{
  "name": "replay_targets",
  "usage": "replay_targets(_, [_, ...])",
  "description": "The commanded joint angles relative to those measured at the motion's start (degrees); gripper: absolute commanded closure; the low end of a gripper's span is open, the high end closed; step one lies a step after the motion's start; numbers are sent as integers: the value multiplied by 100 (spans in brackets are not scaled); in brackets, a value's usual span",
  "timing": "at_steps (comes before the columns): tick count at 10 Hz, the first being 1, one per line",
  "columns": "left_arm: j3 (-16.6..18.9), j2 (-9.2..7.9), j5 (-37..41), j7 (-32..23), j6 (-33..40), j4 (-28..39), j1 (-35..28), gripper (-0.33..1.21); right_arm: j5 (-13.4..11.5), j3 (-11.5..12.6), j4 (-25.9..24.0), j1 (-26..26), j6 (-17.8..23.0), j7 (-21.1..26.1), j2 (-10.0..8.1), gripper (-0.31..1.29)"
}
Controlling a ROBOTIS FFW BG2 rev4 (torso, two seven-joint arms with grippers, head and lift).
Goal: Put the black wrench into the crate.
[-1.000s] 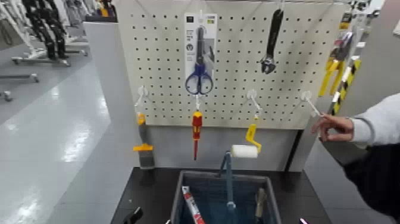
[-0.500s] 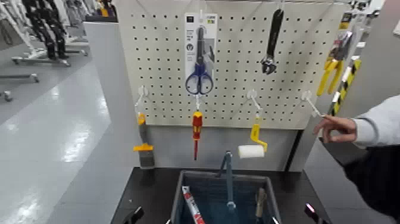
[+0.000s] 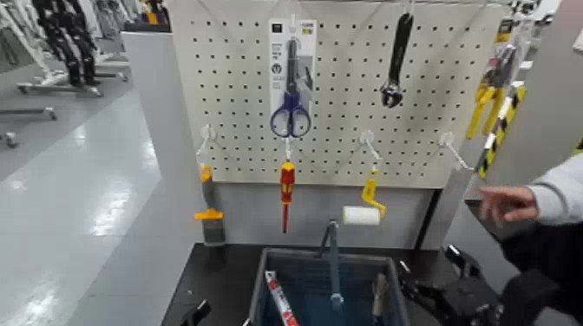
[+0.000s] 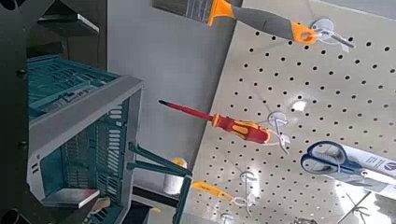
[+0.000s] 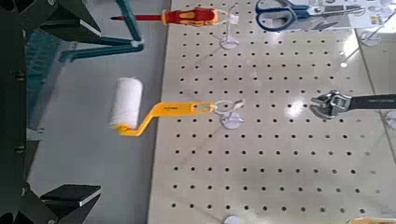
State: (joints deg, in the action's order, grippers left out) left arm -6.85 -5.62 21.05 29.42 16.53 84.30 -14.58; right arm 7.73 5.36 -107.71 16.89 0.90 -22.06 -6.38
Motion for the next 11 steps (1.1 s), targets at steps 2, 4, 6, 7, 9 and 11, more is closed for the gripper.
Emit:
replay_targets(2, [-44, -9, -13, -59, -9, 16, 8, 8, 0, -8, -5, -863, -177, -106, -39, 14])
replay_targets(4, [-70, -9, -13, -103, -18, 25, 8, 8, 35, -8, -14, -1364, -547, -334, -110, 14])
replay_targets(6, [-106, -9, 5, -147, -53, 16, 8, 8, 220, 71, 13, -1874, -889, -589, -241, 15])
replay_targets(7, [-123, 0, 5, -164, -53, 16, 17, 8, 282, 62, 145, -2137, -916, -686, -338, 15])
replay_targets(9, [-185, -27, 5, -164, -123, 16, 52, 8, 466, 27, 382, -2691, -1153, -949, -452, 15])
replay_targets(11, [-255, -70, 31, -138, -158, 16, 114, 9, 756, -123, 813, -3280, -1267, -1283, -575, 15])
